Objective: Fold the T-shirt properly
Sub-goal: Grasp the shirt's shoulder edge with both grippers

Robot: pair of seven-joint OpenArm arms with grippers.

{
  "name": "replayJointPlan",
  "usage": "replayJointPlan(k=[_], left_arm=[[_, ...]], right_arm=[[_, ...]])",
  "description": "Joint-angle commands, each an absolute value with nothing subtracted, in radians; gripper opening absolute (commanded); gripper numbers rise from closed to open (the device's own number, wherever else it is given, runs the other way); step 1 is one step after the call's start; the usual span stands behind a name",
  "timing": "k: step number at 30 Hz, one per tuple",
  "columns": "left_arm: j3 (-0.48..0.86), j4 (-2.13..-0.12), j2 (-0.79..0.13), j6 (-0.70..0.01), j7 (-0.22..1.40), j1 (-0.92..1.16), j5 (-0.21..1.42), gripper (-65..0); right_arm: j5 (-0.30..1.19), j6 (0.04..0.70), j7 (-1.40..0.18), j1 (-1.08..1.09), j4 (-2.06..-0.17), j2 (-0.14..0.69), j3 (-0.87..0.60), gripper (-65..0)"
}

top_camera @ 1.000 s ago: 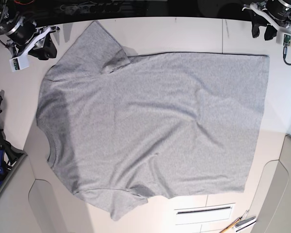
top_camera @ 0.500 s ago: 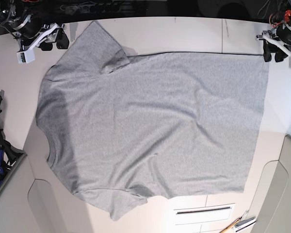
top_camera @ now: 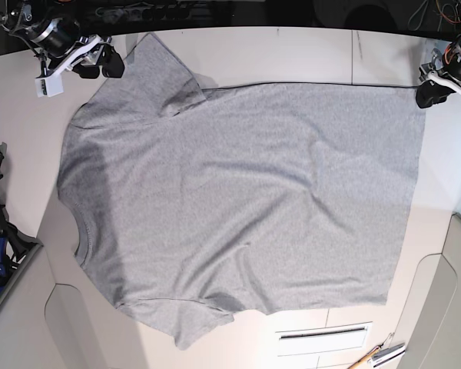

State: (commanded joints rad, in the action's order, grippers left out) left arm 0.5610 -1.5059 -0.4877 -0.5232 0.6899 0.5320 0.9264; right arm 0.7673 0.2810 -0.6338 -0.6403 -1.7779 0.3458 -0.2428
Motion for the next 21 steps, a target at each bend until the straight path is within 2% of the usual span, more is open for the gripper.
replayJointPlan(k=[8, 14, 16, 18, 21], left_arm=[[0.456, -1.506, -0.487, -0.528, 0.704, 0.532, 0.938, -34.4], [0.444, -1.505, -0.482, -0.528, 0.703, 0.532, 0.916, -34.5], [0.444, -1.506, -0.482, -0.528, 0.702, 0.532, 0.916, -37.6], [0.444, -1.506, -0.482, -0.528, 0.701, 0.532, 0.916, -46.7], [0.444, -1.506, -0.482, -0.529, 0.700, 0.532, 0.916, -59.8]], right_arm=[[0.767, 0.288, -0.629, -0.614, -1.777, 0.345, -0.137, -27.9], [0.743, 0.287, -0.629, -0.604, -1.777, 0.305, -0.117, -28.1], [0.739, 0.287, -0.628, -0.604, -1.777, 0.298, -0.117, -28.3], [0.727, 0.287, -0.623, -0.604, -1.777, 0.296, -0.117, -35.7], [0.690, 0.288, -0.585, -0.604, -1.777, 0.297, -0.117, -58.1]])
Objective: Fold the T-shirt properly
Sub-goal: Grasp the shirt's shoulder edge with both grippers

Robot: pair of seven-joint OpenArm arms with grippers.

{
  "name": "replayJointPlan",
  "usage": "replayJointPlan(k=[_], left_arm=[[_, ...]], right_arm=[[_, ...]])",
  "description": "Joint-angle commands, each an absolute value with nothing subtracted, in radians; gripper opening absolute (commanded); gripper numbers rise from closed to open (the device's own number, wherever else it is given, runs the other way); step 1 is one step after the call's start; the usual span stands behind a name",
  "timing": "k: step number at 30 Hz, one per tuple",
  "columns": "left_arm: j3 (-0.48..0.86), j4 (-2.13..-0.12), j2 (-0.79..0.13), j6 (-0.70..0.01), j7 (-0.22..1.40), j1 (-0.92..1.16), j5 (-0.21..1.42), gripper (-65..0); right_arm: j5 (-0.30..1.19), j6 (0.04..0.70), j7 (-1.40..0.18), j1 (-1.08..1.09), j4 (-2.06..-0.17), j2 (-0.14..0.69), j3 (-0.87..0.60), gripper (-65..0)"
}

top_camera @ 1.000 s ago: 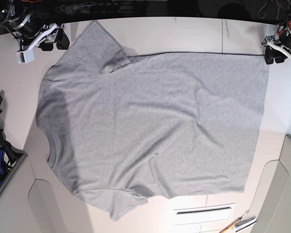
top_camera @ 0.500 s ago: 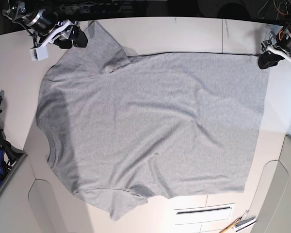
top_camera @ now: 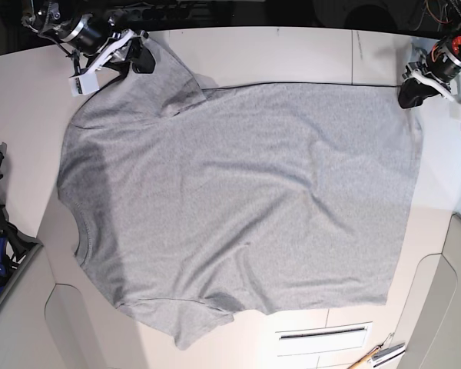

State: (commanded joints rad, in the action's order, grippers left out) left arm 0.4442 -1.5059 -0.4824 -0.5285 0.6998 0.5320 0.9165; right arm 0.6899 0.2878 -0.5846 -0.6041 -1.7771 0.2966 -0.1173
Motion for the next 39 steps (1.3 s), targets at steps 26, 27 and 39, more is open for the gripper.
replayJointPlan(k=[26, 27, 39], left_arm=[[0.574, -1.629, -0.485, -0.649, 0.582, 0.430, 0.831, -65.0], [0.574, -1.616, -0.485, -0.634, 0.579, 0.403, 0.816, -65.0], [0.435, -1.344, -0.485, -0.561, 0.519, 0.065, 0.649, -65.0]], right_arm=[[0.714, 0.435, -0.674, -0.374, -1.943, 0.297, -0.371, -65.0], [0.714, 0.435, -0.674, -0.332, -1.910, 0.297, -0.371, -65.0], [0.603, 0.497, -0.673, 0.207, -1.369, 0.337, -0.153, -65.0]])
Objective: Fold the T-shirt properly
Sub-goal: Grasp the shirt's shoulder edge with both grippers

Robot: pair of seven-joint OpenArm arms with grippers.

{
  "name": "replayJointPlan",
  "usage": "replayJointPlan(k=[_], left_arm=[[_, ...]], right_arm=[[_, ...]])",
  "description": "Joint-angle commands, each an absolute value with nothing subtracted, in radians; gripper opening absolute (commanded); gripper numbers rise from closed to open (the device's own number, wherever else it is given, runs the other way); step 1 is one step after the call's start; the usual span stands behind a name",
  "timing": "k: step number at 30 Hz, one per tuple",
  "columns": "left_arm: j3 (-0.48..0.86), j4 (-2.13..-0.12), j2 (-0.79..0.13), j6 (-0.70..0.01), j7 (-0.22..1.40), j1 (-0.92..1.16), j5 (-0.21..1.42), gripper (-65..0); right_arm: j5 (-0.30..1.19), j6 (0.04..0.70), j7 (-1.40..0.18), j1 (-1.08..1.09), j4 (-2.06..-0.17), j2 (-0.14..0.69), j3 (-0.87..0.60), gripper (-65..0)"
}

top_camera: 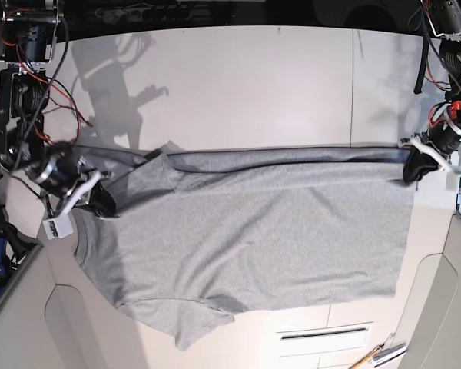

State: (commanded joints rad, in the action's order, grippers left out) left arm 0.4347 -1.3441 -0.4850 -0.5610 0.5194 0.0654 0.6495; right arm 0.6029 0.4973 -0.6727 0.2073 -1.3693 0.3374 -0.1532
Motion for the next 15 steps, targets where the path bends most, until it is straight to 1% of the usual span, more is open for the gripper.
replayJointPlan(k=[4, 9, 10, 11, 12, 13, 14, 15], left_arm=[[0.430, -1.276, -0.485, -0.560, 0.515, -0.020, 0.606, -65.0], [0.430, -1.219, -0.482, -0.561, 0.513, -0.044, 0.624, -65.0], [0.430, -1.214, -0.482, -0.561, 0.512, -0.044, 0.633, -65.0], [0.430, -1.214, -0.482, -0.561, 0.512, -0.044, 0.640, -64.4], [0.430, -1.214, -0.482, -0.561, 0.513, -0.044, 0.645, -57.9], [0.430, -1.214, -0.482, -0.561, 0.512, -0.044, 0.648, -51.4], [0.430, -1.214, -0.482, -0.561, 0.513, -0.044, 0.648, -46.1], [0.430, -1.214, -0.482, -0.561, 0.514, -0.045, 0.646, -42.4]], right_arm=[[0.539, 0.494, -0.616, 0.337, -1.221, 0.330, -0.073, -65.0], [0.531, 0.483, -0.595, 0.387, -1.101, 0.329, -0.066, -65.0], [0.530, 0.483, -0.595, 0.384, -1.090, 0.329, -0.066, -61.0], [0.530, 0.483, -0.595, 0.378, -1.082, 0.329, -0.066, -52.8], [0.531, 0.483, -0.595, 0.368, -1.082, 0.329, -0.066, -45.3], [0.530, 0.484, -0.596, 0.358, -1.082, 0.329, -0.066, -39.7], [0.530, 0.483, -0.600, 0.352, -1.082, 0.330, -0.066, -36.9], [0.530, 0.482, -0.618, 0.348, -1.082, 0.330, -0.070, -36.7]])
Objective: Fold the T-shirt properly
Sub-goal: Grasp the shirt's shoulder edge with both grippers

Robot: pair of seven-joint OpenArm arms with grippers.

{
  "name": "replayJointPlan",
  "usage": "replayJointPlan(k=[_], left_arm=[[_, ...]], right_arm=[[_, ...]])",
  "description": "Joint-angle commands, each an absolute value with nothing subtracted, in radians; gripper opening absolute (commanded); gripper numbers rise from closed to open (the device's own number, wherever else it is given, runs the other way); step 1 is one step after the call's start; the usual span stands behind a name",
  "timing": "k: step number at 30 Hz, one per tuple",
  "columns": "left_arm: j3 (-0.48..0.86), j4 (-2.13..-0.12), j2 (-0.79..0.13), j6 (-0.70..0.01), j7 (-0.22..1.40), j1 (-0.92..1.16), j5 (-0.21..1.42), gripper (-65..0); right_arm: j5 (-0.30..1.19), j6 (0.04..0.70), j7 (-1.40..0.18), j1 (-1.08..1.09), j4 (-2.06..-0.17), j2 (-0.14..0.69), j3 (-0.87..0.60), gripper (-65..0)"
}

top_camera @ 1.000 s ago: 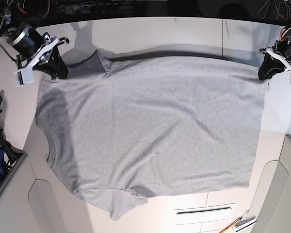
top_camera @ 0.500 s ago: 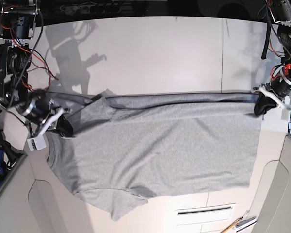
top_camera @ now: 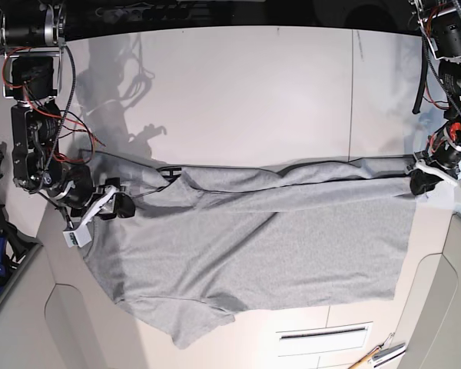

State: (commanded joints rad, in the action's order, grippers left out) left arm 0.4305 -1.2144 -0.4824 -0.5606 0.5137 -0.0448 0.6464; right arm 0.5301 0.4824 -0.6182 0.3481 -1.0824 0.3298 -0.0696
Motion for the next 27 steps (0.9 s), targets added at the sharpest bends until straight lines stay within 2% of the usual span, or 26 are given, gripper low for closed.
replayJointPlan(k=[4, 8, 11, 15, 17, 19, 22, 27], left_arm=[[0.457, -1.251, -0.488, -0.575, 0.668, -0.048, 0.693, -41.1], [0.576, -1.319, -0.488, -0.588, 0.717, -0.019, 0.814, -41.1], [0.611, -1.322, -0.487, -0.588, 0.779, -0.015, 0.876, -40.0], [0.600, -1.322, -0.472, -0.582, 0.756, -0.013, 0.873, -26.5], [0.600, -1.321, -0.456, -0.539, 0.757, -0.008, 0.865, -25.7], [0.600, -1.321, -0.433, -0.534, 0.753, 0.009, 0.850, -25.7], [0.600, -1.314, -0.405, -0.534, 0.695, 0.038, 0.799, -25.7], [0.564, -1.257, -0.387, -0.534, 0.655, 0.044, 0.767, -25.7]], right_arm=[[0.548, 0.483, -0.718, 0.333, -1.116, 0.330, -0.168, -36.8], [0.592, 0.490, -0.721, 0.249, -1.208, 0.330, -0.368, -36.8], [0.595, 0.497, -0.722, 0.187, -1.222, 0.330, -0.461, -36.8], [0.638, 0.495, -0.707, 0.117, -1.221, 0.329, -0.472, -36.7], [0.671, 0.498, -0.707, 0.087, -1.220, 0.329, -0.469, -36.7], [0.682, 0.501, -0.706, 0.065, -1.220, 0.320, -0.468, -35.6], [0.689, 0.501, -0.703, 0.055, -1.216, 0.286, -0.464, -25.7], [0.688, 0.501, -0.661, 0.060, -1.198, 0.226, -0.448, -25.3]])
